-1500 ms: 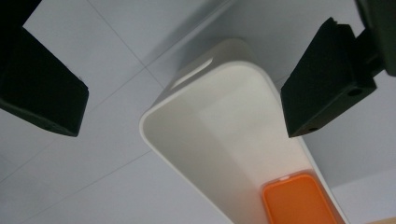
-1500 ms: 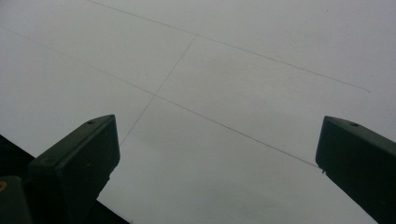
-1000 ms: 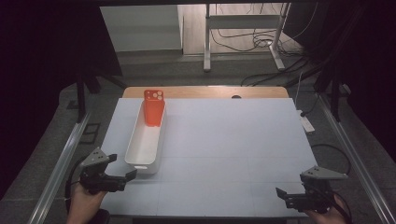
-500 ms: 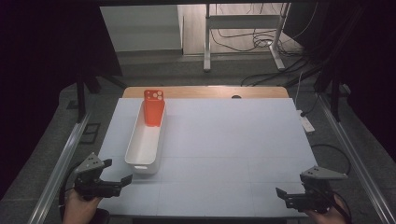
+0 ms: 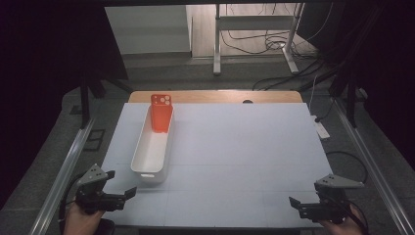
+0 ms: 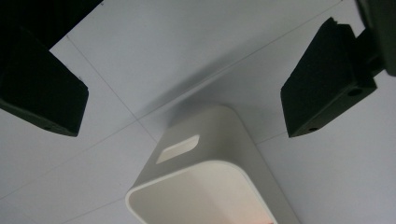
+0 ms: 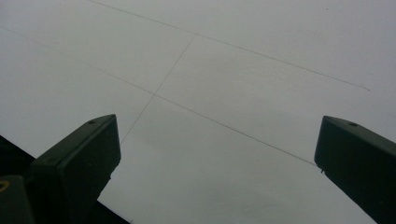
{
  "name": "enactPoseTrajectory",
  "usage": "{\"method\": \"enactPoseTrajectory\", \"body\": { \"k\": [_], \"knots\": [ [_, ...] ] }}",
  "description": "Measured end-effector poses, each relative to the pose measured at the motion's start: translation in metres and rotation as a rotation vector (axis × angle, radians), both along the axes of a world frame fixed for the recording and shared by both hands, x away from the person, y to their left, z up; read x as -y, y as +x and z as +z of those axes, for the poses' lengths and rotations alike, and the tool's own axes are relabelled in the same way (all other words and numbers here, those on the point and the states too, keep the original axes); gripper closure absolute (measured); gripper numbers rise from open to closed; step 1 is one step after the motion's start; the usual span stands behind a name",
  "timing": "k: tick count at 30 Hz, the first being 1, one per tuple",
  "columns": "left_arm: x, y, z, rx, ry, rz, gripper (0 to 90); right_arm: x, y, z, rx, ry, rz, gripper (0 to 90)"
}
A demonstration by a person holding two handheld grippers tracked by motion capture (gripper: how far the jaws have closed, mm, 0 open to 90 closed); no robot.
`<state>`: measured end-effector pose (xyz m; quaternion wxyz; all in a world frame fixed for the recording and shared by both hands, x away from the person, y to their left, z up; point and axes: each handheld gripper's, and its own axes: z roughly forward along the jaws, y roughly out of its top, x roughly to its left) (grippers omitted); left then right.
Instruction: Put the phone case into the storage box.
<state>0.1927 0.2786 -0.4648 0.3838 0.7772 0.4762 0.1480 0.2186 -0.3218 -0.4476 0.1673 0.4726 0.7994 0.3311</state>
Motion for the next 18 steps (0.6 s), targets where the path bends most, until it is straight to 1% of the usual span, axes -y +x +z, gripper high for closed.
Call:
{"method": "enactPoseTrajectory", "body": {
  "k": [5, 9, 13, 18],
  "knots": [
    [0.0001, -0.0012, 0.0, -0.004, 0.005, 0.005, 1.6, -0.0002, 0.0001, 0.0001, -0.001, -0.001, 0.001, 0.0],
    [0.0018, -0.0001, -0.0009, -0.019, 0.019, 0.004, 1.6, -0.0005, 0.0002, 0.0, 0.0, -0.003, 0.003, 0.0],
    [0.003, 0.0007, -0.0014, -0.025, 0.032, 0.003, 1.6, -0.0004, 0.0003, -0.0001, -0.001, -0.003, 0.002, 0.0],
    [0.0021, 0.0022, -0.0016, -0.034, 0.018, 0.003, 2.2, -0.0003, 0.0004, -0.0002, -0.003, -0.006, 0.004, 0.0]
  ]
}}
